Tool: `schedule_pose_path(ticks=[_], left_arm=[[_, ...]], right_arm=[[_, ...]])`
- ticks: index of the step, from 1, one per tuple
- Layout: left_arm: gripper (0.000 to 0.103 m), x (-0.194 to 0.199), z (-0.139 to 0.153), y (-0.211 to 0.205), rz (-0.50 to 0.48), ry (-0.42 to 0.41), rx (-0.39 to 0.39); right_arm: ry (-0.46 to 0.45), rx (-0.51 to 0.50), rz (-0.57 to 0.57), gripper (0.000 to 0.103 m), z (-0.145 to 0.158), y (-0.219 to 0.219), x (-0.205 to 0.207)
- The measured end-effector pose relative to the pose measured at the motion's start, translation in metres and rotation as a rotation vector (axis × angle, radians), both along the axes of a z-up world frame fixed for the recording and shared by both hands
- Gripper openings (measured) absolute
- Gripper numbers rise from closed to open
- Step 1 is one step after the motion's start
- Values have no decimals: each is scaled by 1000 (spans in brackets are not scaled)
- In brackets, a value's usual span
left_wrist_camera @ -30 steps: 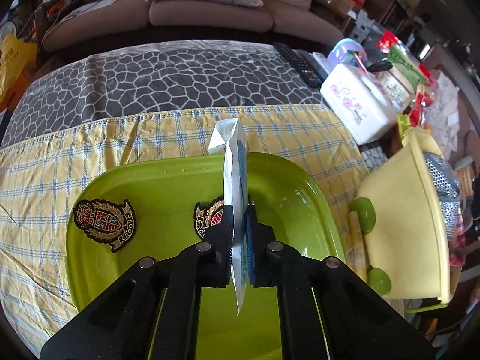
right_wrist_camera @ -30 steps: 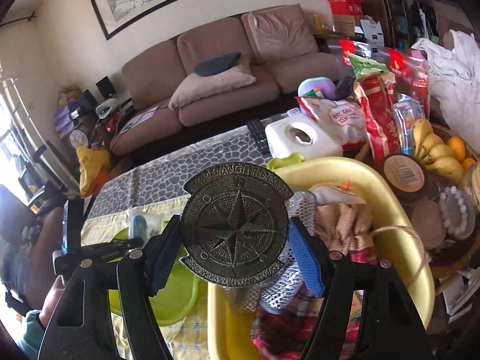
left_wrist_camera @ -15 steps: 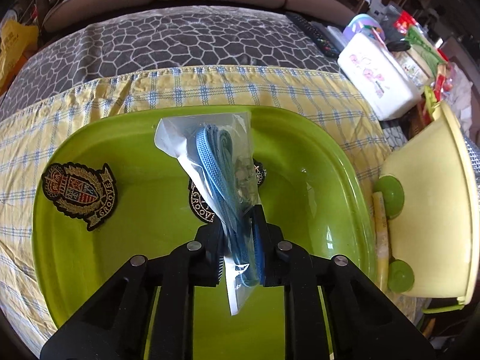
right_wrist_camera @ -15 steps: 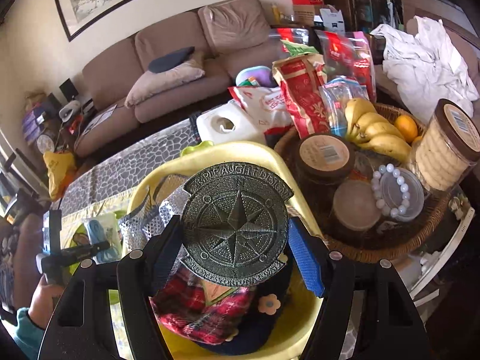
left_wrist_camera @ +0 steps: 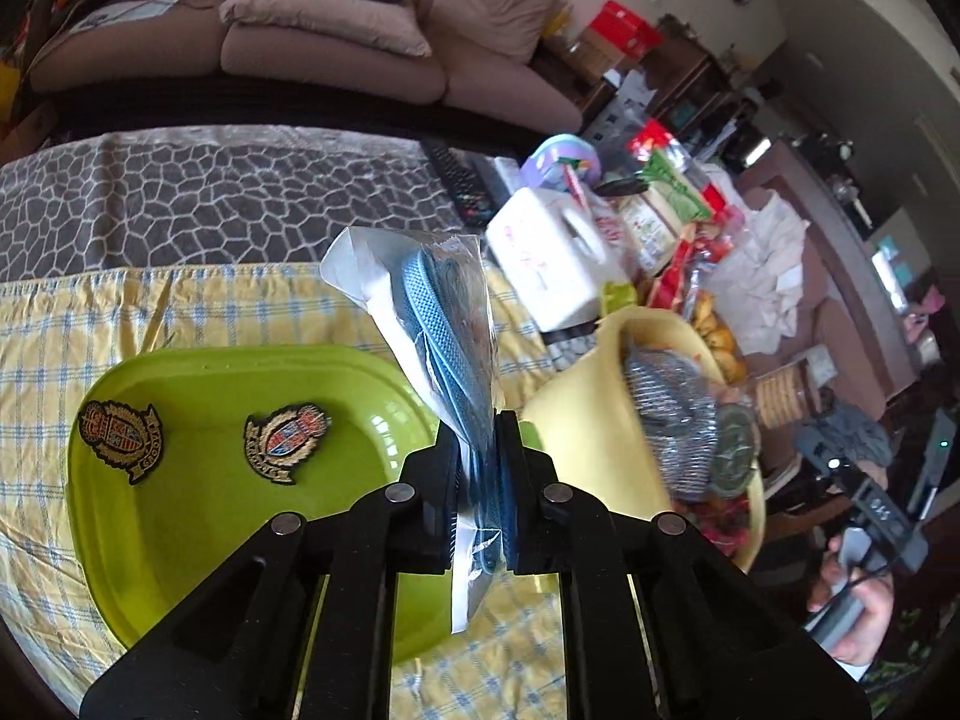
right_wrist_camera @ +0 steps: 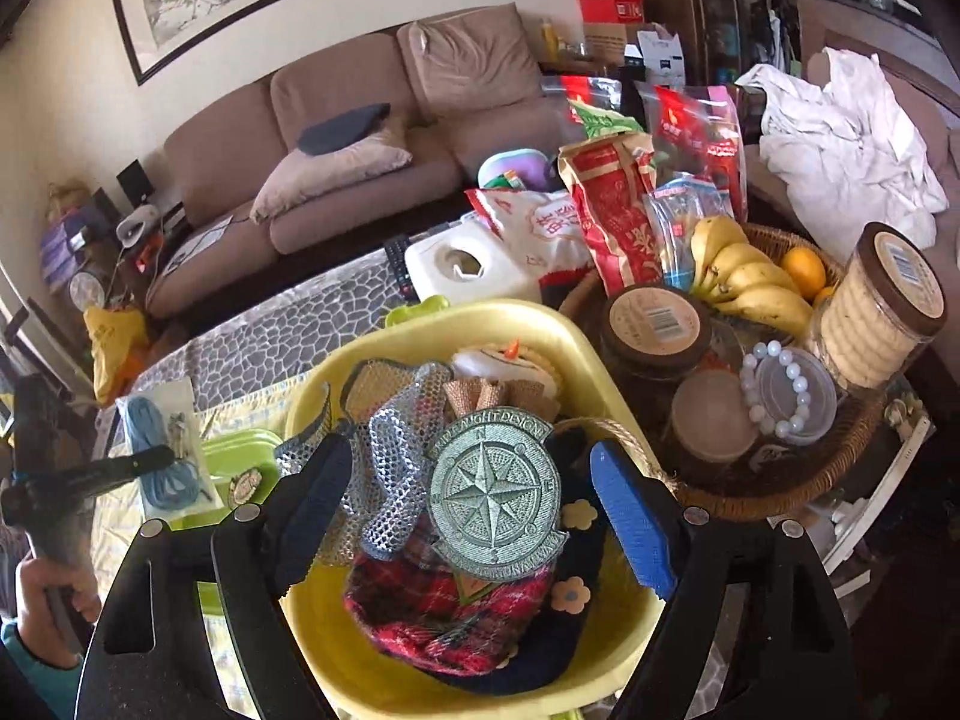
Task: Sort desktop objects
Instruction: 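Carry both items to the basin and open the right tool to drop the medal, then lower the bagged blue cord into the basin and open the left tool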
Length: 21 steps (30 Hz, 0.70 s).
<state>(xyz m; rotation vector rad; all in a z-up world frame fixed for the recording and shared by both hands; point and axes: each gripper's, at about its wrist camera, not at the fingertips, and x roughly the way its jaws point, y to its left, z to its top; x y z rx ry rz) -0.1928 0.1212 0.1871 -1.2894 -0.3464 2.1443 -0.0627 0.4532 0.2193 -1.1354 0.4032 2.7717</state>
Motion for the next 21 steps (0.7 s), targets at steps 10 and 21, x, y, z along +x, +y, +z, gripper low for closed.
schedule_pose_path(ticks=[10,21], left_arm=[[10,18,60,81,-151,13,148],[10,8,-4,183,-238,-147,141]], right_arm=[[46,-18,-36,84,8,-19,21],[64,-75,-47,84,-1,6,26]])
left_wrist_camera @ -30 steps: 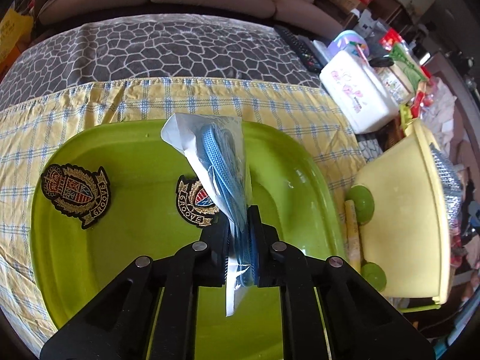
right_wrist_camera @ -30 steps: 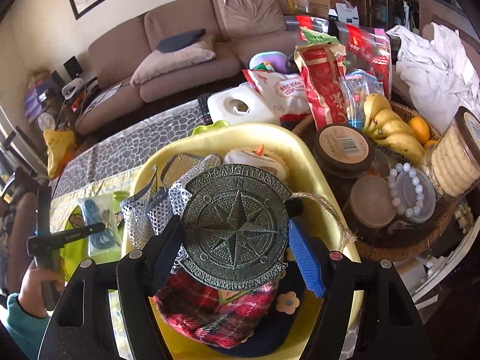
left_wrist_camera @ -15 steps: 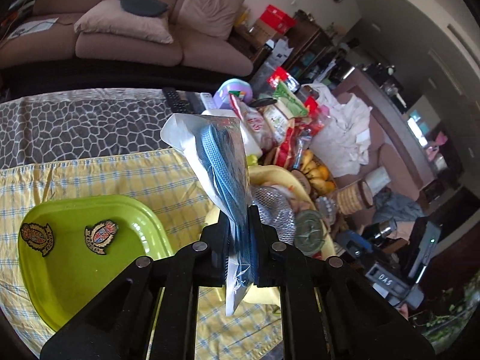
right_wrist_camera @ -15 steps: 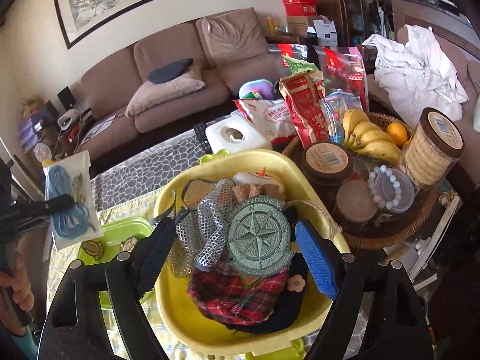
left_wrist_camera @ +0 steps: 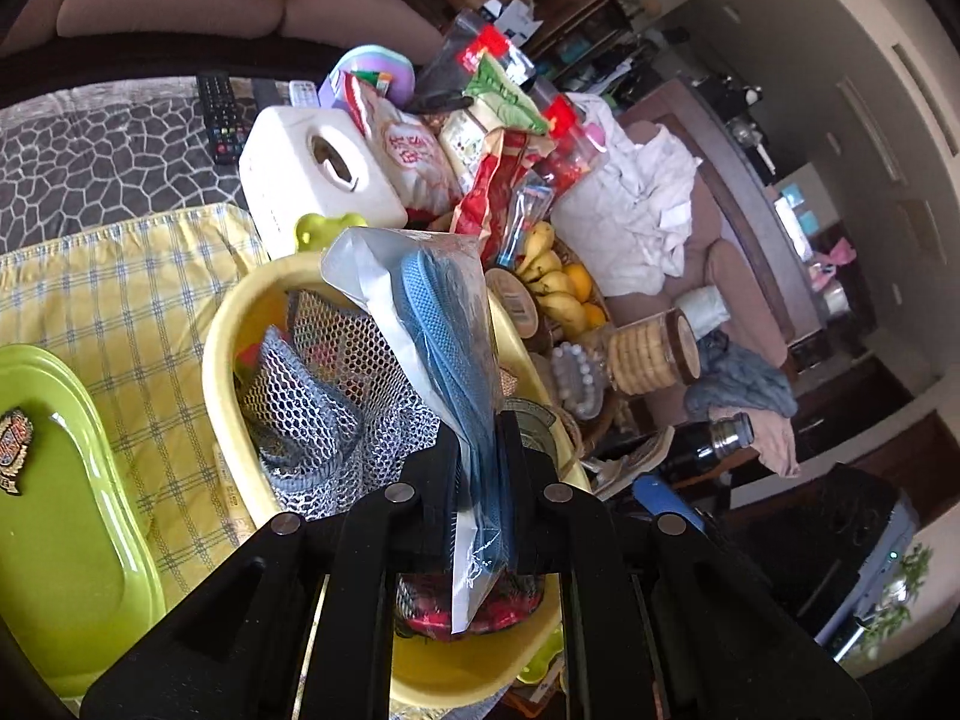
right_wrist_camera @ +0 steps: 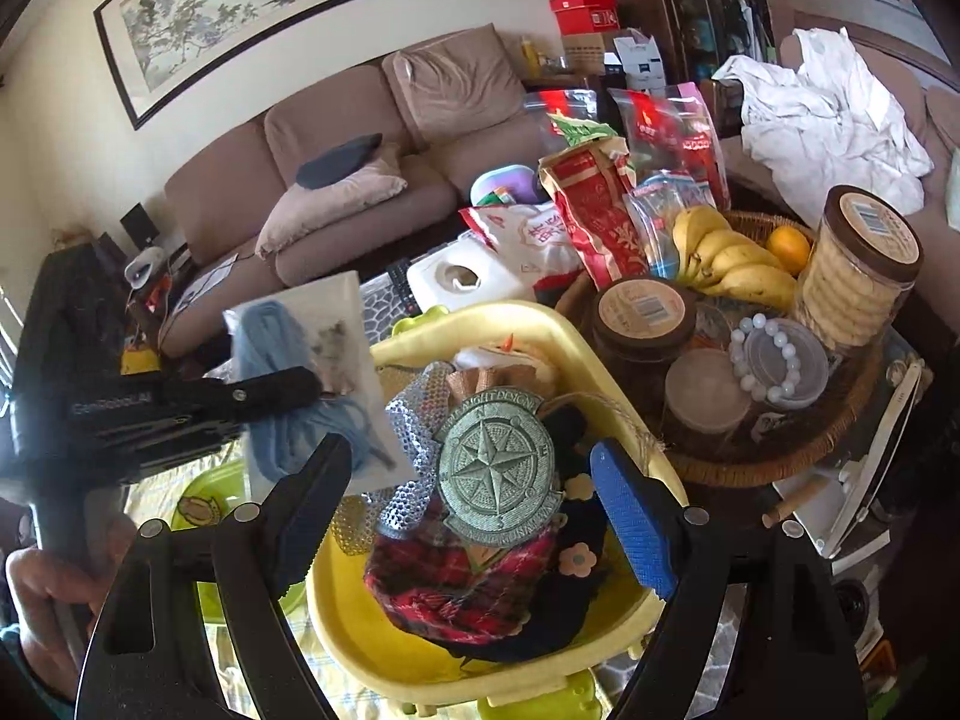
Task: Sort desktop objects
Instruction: 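Lower the bagged blue cord into the basin and open the left tool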
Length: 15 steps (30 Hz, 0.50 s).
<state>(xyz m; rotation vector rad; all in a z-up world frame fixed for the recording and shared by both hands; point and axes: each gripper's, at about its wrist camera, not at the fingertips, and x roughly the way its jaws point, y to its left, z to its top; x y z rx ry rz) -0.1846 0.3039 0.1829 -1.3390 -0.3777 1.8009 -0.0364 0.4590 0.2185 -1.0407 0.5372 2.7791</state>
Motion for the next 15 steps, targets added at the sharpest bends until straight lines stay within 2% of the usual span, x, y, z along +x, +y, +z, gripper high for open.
schedule_pose_path(ticks=[6,8,12,13,15], left_arm=[[12,-3,-45,15,21,-20,-153],[12,2,-45,14,25,34,-205],[15,8,-40,15,27,63,-246],[17,9,-37,14,33,71,-242],[33,7,-29,7,49,79,-216]], right_arm=[[-4,-15,16,84,-6,2,-1],[-12,-12,21,84,-9,2,-3],[-32,-3,30,84,-15,0,-7],[-36,1,31,84,-15,0,-7],[-35,1,32,84,-16,-1,-7]])
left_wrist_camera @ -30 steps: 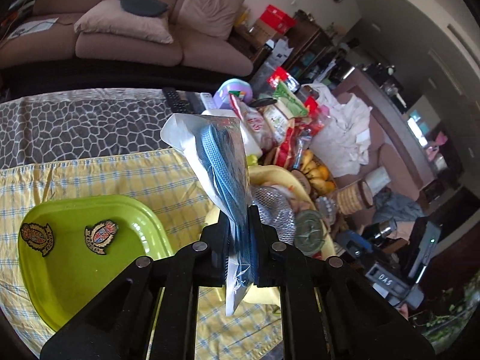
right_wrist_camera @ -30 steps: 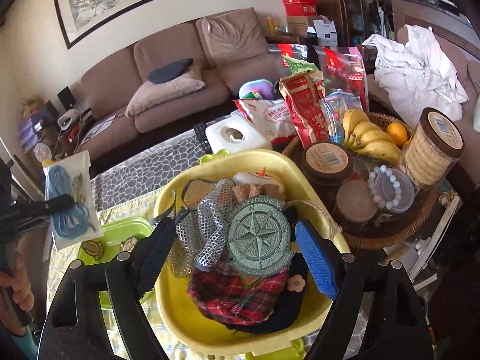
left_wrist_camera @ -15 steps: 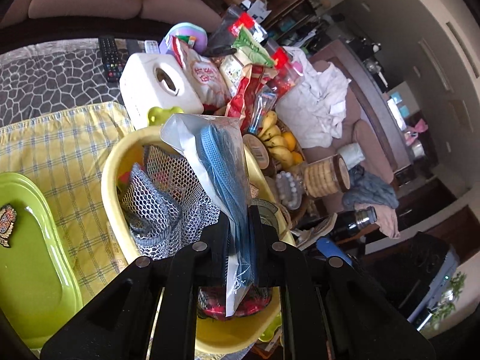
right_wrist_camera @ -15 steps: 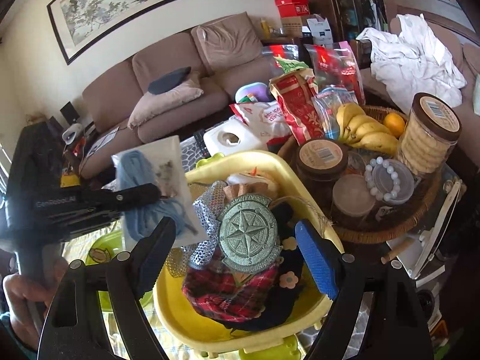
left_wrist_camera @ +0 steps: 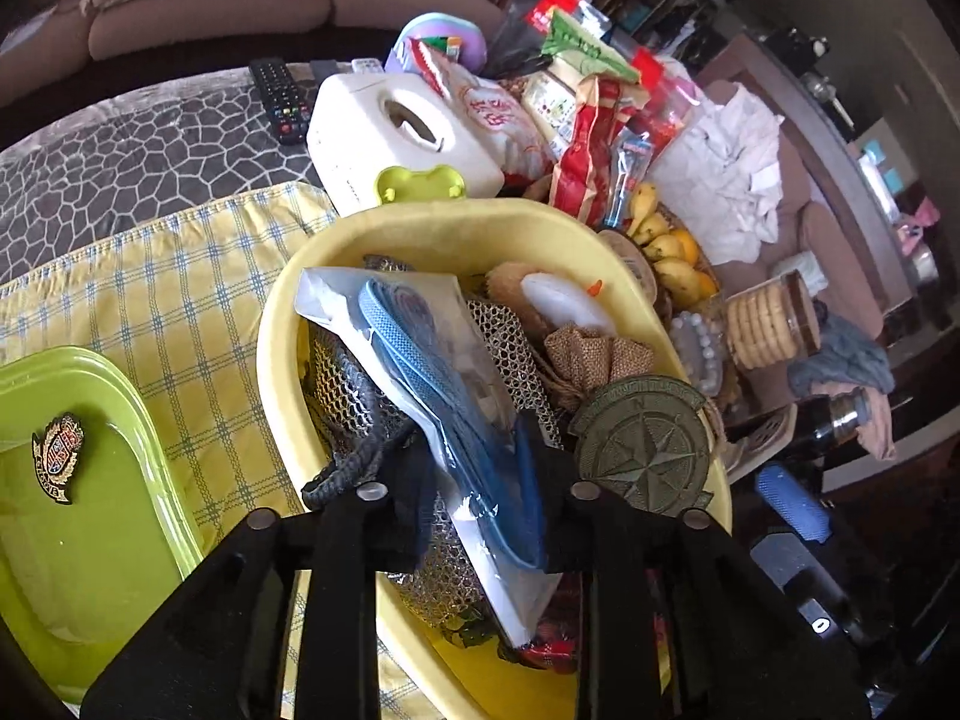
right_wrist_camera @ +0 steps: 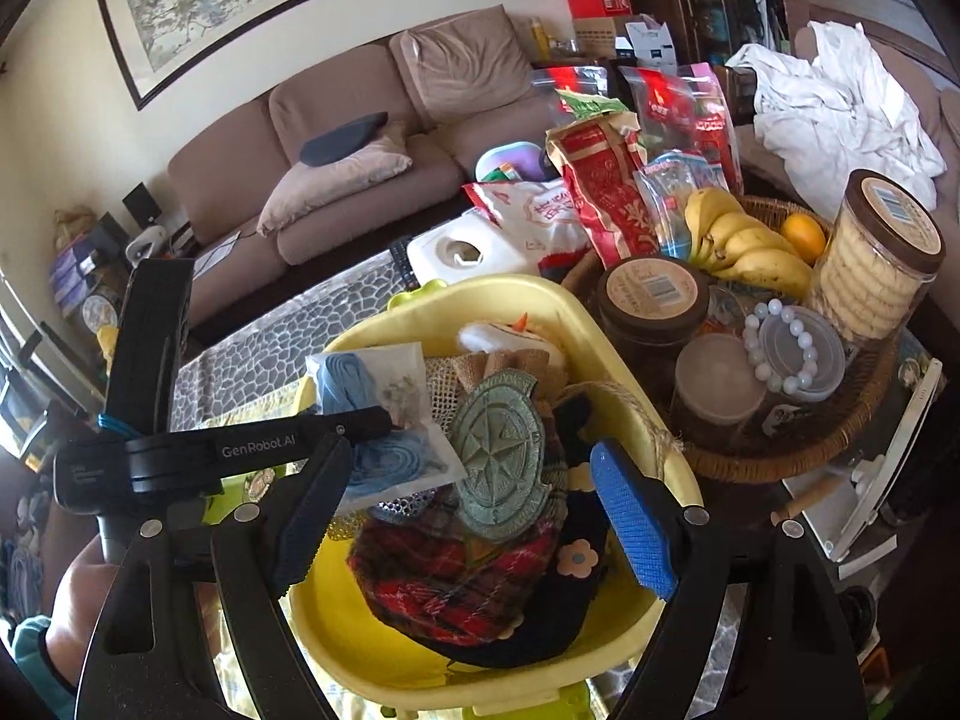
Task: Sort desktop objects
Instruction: 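Lower the bagged blue cord into the basin and open the left tool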
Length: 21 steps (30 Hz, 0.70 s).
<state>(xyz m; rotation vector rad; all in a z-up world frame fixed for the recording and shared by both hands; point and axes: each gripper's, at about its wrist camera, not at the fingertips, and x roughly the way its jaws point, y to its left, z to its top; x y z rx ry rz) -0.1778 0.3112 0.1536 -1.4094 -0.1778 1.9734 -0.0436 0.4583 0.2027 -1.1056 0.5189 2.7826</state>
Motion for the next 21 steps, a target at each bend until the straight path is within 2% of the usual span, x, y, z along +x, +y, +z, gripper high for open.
schedule_pose_path(ticks=[3,8,11,13,14,15,21], left_arm=[[49,0,14,-13,28,27,17],[50,4,41,-26,56,103,3],[49,7,55,-29,57,133,52],[32,10,56,-21,9,115,65],[18,11,52,-13,-20,97,54],[15,13,48,-6,-42,76,44],[14,13,5,9,-29,-19,-24]], right_arm=[[7,-4,-1,84,1,1,2],[16,-13,-2,84,2,4,4],[21,-12,1,84,3,4,5],[24,-10,4,84,4,3,5],[25,-9,4,84,5,3,5],[25,-9,4,84,4,3,5],[20,-14,10,84,4,1,5]])
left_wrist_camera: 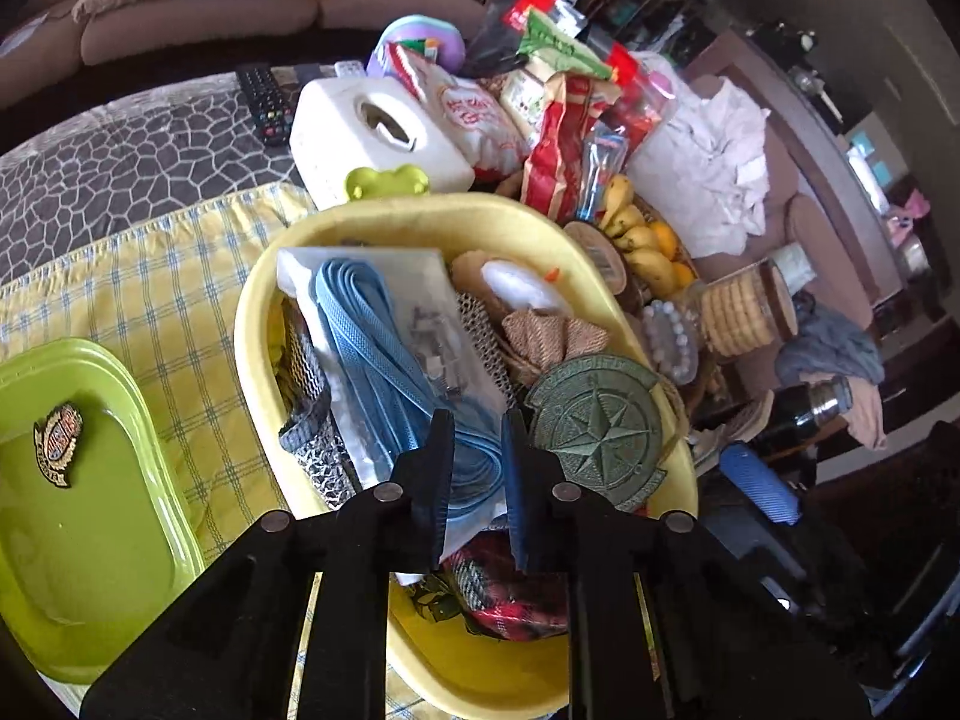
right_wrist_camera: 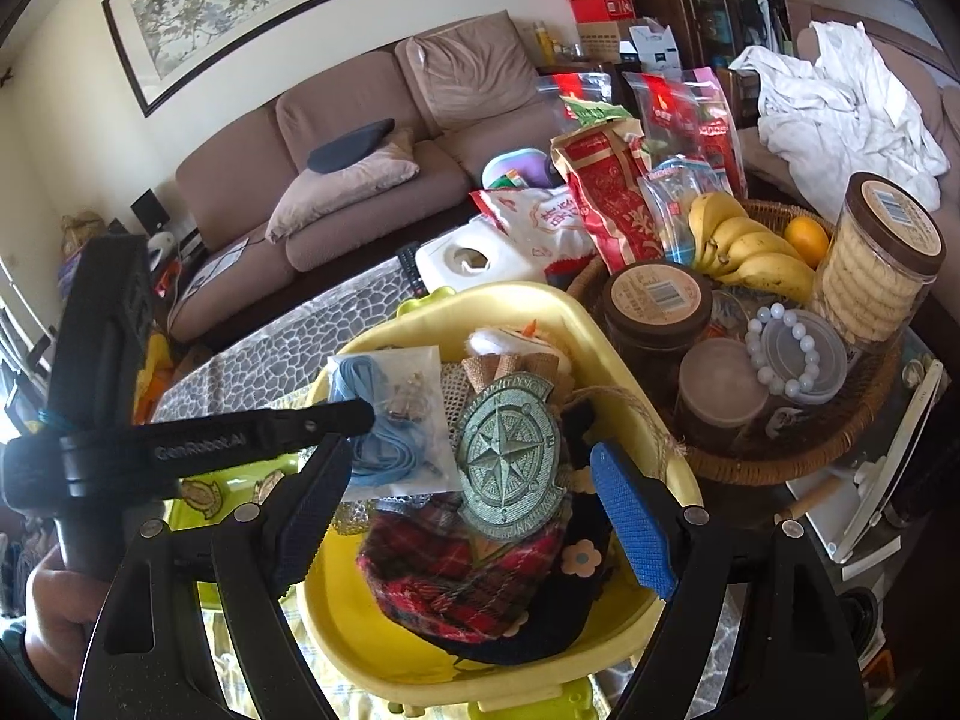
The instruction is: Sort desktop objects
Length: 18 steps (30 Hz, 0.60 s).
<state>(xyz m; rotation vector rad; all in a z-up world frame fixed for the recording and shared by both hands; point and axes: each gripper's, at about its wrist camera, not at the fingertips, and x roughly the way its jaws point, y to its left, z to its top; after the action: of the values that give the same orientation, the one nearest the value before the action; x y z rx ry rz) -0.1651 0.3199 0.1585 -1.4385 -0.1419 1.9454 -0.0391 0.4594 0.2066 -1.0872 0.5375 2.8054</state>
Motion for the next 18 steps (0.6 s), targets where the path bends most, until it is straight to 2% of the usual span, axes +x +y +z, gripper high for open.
schedule_pose_path(ticks=[3,5,10,11,13,14,15,18], left_arm=[[12,2,-21,5,-2,-20,-65],[3,3,-24,7,10,13,-107],[2,3,-22,4,22,8,-95],[4,5,-19,1,23,15,-80],[20,7,-12,-6,35,40,-62],[33,8,-8,-10,37,50,-45],[38,10,-3,-13,39,57,-31],[40,16,10,-24,43,82,-6]], right_arm=[[2,0,4,84,0,-1,0],[1,-1,6,84,0,-1,-1],[-6,0,8,84,-1,-1,-1],[-8,2,9,84,-2,-2,-1],[-11,6,12,84,-2,-3,-2],[-12,8,13,84,-3,-4,-2],[-13,10,15,84,-3,-4,-3],[-17,17,19,84,-4,-6,-3]])
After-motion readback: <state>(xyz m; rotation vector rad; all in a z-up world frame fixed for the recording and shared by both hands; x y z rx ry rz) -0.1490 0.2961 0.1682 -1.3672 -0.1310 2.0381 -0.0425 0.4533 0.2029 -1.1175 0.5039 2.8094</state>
